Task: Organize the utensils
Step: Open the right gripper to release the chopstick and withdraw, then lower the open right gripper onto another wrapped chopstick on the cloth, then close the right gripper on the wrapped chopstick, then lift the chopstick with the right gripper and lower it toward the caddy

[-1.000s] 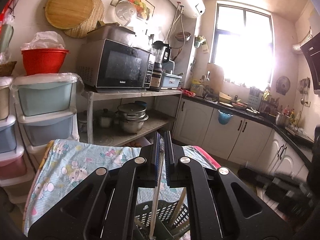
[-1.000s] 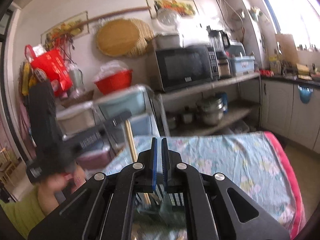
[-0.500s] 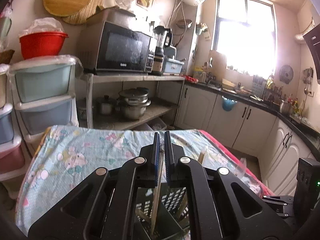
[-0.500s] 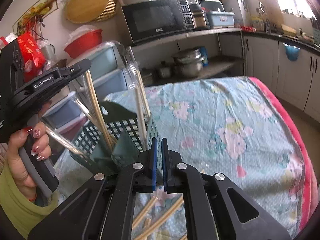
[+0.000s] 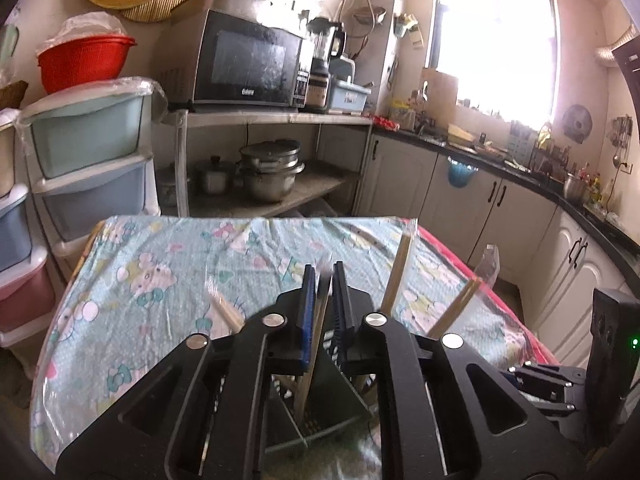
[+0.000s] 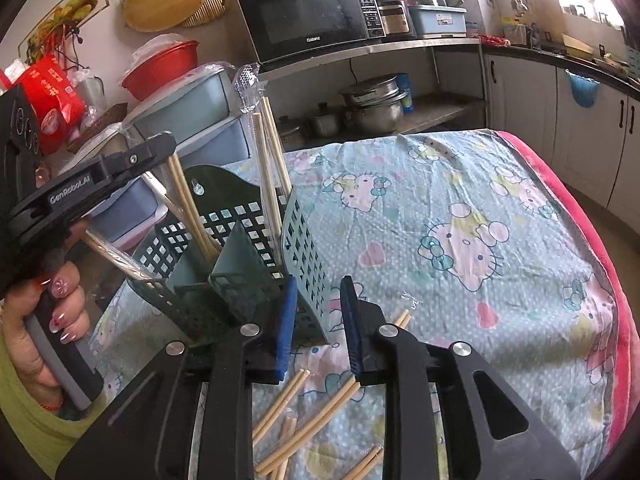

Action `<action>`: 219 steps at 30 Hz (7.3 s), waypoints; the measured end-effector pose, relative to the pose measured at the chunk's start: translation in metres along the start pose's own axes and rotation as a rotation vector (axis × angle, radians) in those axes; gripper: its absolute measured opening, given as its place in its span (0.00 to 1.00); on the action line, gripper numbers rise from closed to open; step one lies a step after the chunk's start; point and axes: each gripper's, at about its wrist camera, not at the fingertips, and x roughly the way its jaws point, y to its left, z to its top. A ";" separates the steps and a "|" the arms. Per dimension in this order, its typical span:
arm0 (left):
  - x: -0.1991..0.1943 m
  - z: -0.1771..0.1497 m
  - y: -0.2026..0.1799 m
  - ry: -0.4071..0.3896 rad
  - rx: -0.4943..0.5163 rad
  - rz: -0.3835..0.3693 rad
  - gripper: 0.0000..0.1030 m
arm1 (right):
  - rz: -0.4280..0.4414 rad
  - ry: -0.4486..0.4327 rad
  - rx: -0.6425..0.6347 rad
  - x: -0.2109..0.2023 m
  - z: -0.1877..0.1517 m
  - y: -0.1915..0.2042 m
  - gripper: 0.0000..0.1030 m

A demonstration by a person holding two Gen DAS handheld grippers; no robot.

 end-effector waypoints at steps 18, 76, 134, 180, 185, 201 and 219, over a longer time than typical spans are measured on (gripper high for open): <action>-0.033 -0.018 -0.004 0.054 0.012 -0.033 0.63 | -0.019 -0.010 0.007 -0.021 -0.008 -0.003 0.52; -0.053 -0.135 0.007 0.284 -0.098 -0.016 0.90 | -0.015 0.074 -0.003 -0.063 -0.080 0.005 0.63; -0.003 -0.168 0.058 0.456 -0.213 -0.006 0.13 | -0.074 0.235 0.206 -0.010 -0.105 -0.049 0.11; -0.103 -0.066 -0.009 0.098 -0.112 -0.183 0.03 | 0.055 -0.152 -0.016 -0.128 -0.041 0.027 0.05; -0.106 -0.059 -0.016 0.079 -0.097 -0.196 0.03 | 0.060 -0.176 -0.025 -0.133 -0.038 0.030 0.05; -0.113 -0.028 -0.035 0.002 -0.041 -0.220 0.03 | 0.072 -0.244 -0.066 -0.147 -0.021 0.046 0.05; -0.131 0.022 -0.035 -0.129 -0.002 -0.204 0.03 | 0.099 -0.346 -0.129 -0.158 0.019 0.075 0.05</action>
